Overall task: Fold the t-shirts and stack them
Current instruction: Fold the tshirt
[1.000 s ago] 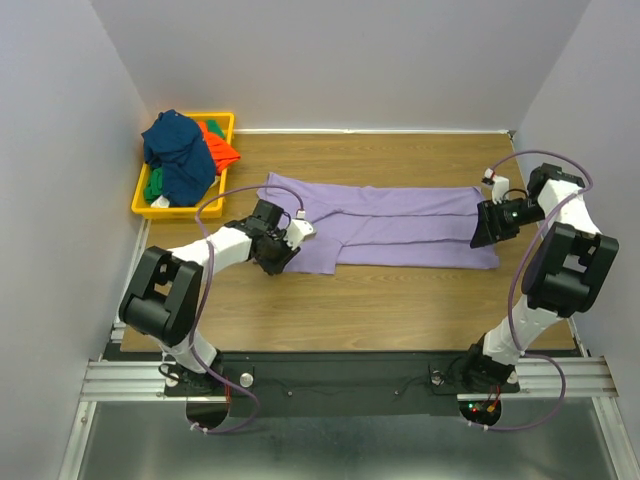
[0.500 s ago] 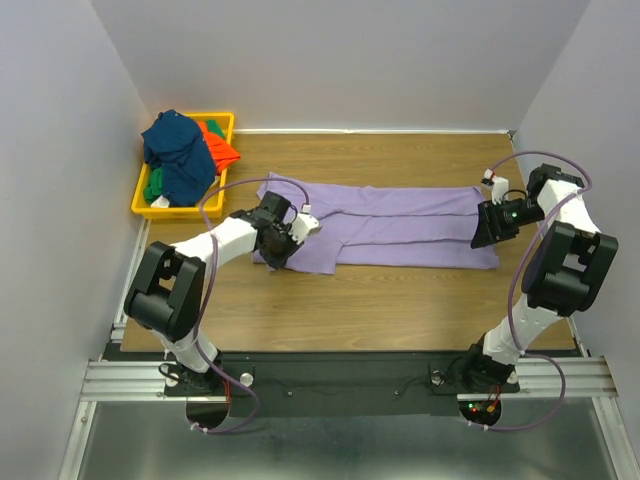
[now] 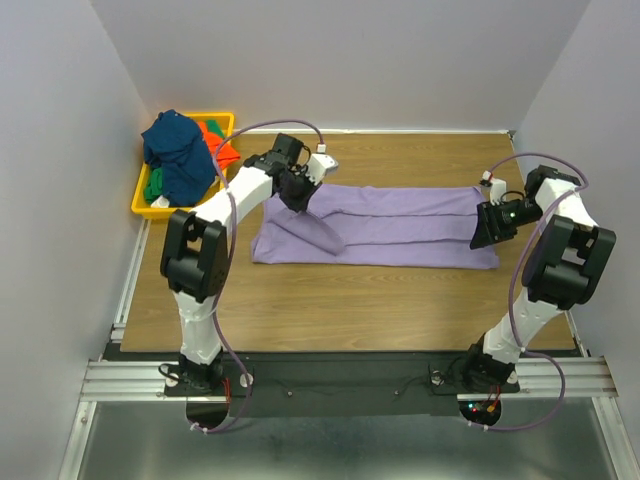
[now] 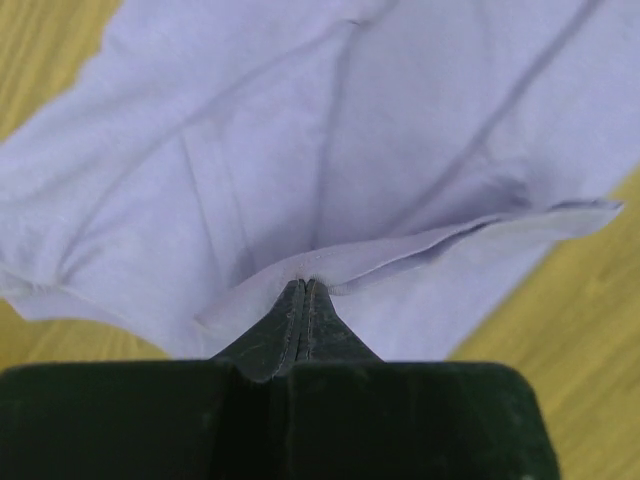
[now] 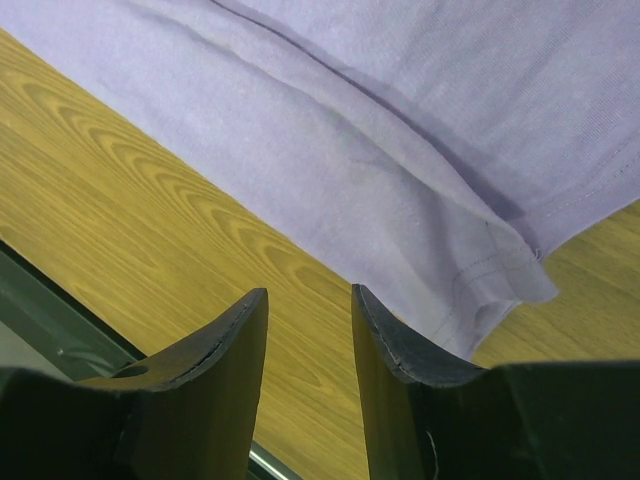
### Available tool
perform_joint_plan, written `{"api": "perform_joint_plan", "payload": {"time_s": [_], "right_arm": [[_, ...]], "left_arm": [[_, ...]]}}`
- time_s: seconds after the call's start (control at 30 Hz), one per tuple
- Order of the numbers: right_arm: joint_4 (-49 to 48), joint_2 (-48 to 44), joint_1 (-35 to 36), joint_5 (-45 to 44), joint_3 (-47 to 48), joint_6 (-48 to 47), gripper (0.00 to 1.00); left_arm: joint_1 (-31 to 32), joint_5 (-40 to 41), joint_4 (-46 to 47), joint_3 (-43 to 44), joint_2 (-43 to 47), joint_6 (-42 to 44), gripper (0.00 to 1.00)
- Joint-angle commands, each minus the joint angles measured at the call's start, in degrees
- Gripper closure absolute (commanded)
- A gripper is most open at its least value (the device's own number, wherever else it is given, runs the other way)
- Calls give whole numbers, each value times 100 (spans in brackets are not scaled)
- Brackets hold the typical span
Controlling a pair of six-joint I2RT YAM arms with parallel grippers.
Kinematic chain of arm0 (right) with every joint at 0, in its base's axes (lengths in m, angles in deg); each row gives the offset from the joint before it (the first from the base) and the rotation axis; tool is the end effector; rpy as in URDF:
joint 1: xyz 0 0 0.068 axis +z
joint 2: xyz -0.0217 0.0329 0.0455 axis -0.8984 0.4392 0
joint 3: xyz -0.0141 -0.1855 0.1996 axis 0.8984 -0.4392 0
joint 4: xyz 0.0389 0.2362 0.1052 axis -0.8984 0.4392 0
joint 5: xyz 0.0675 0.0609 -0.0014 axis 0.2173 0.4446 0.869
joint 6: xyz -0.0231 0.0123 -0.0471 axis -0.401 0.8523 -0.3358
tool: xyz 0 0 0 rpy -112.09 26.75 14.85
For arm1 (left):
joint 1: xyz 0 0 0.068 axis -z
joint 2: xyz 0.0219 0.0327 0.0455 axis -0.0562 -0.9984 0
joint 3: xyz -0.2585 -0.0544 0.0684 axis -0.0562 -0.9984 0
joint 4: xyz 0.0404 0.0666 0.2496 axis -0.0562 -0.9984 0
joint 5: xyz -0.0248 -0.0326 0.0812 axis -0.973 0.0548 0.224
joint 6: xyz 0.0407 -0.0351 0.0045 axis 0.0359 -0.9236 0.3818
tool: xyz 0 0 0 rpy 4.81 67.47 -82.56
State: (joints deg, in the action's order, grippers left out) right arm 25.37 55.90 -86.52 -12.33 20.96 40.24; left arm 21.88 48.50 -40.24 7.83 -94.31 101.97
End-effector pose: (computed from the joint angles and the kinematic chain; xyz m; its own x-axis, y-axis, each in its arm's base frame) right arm 0.3188 -0.1104 0.2203 -0.8832 -0.2486 -0.3977 -0.4141 0.8115 0.4123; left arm 0.3832 -0.1921 0.2593 -0.3336 0.6480 -0.6847 0.8430 0.5302 0.0910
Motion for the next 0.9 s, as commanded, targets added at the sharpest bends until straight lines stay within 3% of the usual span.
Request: {"api": "perform_joint_plan", "payload": {"time_s": [0.0, 0.27, 0.33, 0.37, 0.47, 0.7, 0.87], "right_arm": [[69, -16, 7, 57, 261, -73, 55], [95, 63, 15, -5, 270, -125, 54], [104, 107, 16, 13, 288, -134, 52], [104, 125, 16, 22, 305, -134, 51], [69, 160, 24, 22, 341, -99, 48], [-396, 344, 59, -119, 411, 120, 49], [-1011, 896, 269, -154, 980, 647, 50]], "left_arm": [[-286, -239, -125, 881, -483, -13, 100], [-612, -275, 244, 1517, -942, -74, 100], [-621, -283, 331, 1456, -995, -74, 86], [-629, -257, 375, 1421, -1004, -74, 74], [-699, -213, 490, 1289, -934, -162, 65], [-1069, -99, 1008, 96, 41, -654, 63], [-1043, -414, 1114, -890, 771, -1197, 64]]}}
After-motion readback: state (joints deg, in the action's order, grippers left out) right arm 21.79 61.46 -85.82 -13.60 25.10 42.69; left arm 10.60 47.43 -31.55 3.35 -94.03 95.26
